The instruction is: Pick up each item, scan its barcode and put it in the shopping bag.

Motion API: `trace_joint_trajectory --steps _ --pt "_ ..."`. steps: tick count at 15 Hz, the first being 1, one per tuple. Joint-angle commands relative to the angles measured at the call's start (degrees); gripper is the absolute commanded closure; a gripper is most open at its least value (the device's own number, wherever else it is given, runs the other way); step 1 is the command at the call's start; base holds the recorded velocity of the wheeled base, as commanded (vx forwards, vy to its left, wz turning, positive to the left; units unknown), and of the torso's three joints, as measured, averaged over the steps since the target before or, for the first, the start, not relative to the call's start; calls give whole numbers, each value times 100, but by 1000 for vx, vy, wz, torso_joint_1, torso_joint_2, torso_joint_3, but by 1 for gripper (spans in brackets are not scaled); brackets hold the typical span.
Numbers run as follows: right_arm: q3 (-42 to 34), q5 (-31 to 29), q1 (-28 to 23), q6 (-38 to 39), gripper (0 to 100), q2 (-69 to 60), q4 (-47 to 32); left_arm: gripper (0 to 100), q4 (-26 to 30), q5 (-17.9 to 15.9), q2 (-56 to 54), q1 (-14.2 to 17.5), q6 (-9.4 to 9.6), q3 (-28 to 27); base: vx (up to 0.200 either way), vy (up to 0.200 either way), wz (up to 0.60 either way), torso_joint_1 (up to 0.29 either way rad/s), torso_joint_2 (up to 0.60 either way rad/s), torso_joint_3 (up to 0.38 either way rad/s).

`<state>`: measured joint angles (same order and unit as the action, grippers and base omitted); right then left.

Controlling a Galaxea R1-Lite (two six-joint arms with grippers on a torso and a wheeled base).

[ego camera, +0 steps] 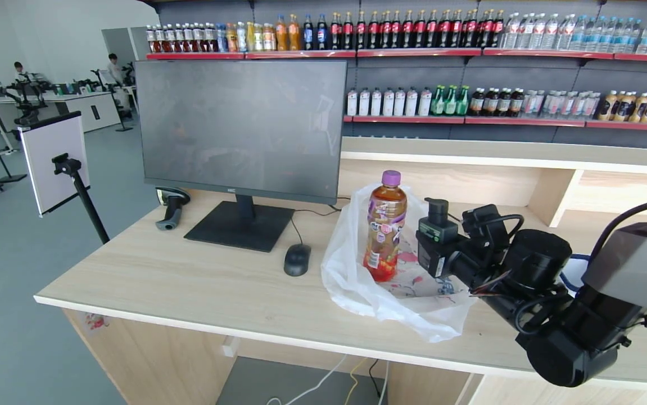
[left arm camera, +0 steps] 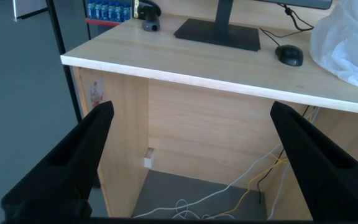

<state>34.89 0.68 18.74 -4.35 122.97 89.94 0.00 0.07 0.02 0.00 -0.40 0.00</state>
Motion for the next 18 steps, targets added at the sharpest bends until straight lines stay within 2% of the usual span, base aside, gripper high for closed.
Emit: trace_joint_trajectory --steps 1,11,18 --pt "97 2 -28 -13 100 193 6 0 0 1 -2 0 -4 0 0 0 0 0 0 0" --pt "616 2 -98 -13 100 571 6 0 0 1 -2 0 -4 0 0 0 0 0 0 0" --pt "703 2 -2 -22 100 781 6 0 0 1 -2 0 5 0 0 0 0 0 0 0"
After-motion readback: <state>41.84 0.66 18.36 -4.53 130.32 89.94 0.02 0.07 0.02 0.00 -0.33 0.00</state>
